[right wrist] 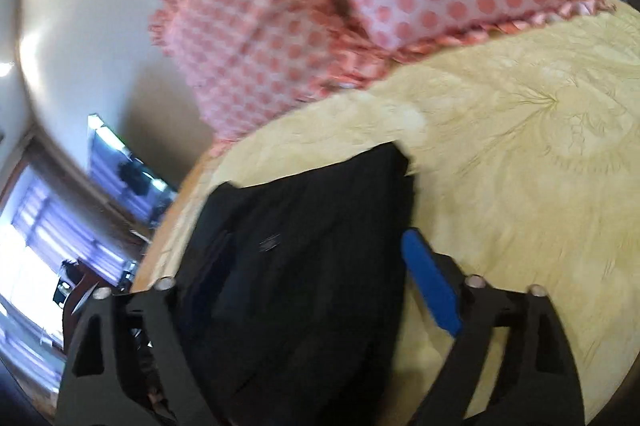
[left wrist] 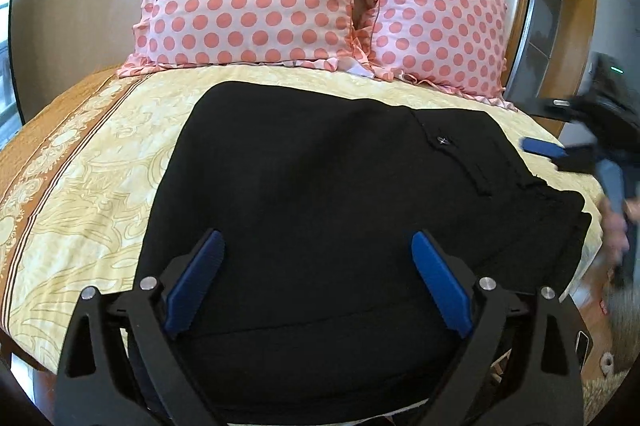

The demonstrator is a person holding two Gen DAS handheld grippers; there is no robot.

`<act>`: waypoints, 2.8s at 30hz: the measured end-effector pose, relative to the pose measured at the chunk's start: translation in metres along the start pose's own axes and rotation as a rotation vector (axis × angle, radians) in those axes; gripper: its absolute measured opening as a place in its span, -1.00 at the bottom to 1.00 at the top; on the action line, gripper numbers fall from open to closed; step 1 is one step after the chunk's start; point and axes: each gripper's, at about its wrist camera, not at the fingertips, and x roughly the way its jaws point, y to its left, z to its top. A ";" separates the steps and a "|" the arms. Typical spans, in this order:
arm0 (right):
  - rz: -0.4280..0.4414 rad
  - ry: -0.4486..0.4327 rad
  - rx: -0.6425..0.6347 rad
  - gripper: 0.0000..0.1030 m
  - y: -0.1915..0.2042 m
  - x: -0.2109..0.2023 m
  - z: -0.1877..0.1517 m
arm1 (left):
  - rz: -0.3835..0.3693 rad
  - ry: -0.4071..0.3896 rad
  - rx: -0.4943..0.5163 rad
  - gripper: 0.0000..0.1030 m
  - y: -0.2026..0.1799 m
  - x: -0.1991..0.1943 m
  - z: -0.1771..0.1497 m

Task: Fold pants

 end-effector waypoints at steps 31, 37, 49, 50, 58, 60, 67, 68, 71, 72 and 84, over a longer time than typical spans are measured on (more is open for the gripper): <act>0.117 0.130 0.033 -0.54 -0.035 0.051 0.031 | -0.147 0.299 -0.299 -0.81 0.115 0.074 0.088; 0.164 0.105 0.016 -0.65 -0.025 0.052 0.059 | -0.117 0.218 -0.192 -0.83 0.097 0.060 0.113; -0.026 -0.013 -0.029 -0.67 -0.039 0.100 0.152 | 0.049 0.186 -0.138 -0.81 0.086 0.159 0.209; -0.080 0.041 -0.016 -0.66 -0.046 0.115 0.148 | 0.054 0.242 -0.179 -0.81 0.093 0.178 0.202; -0.114 -0.049 -0.078 0.05 -0.027 0.064 0.135 | 0.139 0.145 -0.117 -0.38 0.091 0.147 0.187; -0.051 -0.060 -0.130 0.30 -0.012 0.049 0.121 | 0.079 0.084 -0.097 -0.06 0.081 0.115 0.180; 0.144 0.102 -0.086 0.42 0.006 0.057 0.072 | -0.202 0.194 -0.156 0.26 0.055 0.093 0.137; 0.099 0.144 -0.069 0.54 -0.001 0.067 0.069 | -0.194 0.233 -0.171 0.26 0.056 0.103 0.131; 0.128 0.124 -0.021 0.53 -0.010 0.071 0.066 | -0.188 0.239 -0.220 0.18 0.060 0.119 0.123; 0.122 0.119 -0.006 0.52 -0.009 0.068 0.067 | -0.170 0.228 -0.215 0.15 0.059 0.119 0.124; -0.342 -0.177 -0.214 0.97 0.048 0.006 -0.043 | 0.149 0.017 -0.009 0.96 0.030 0.009 0.060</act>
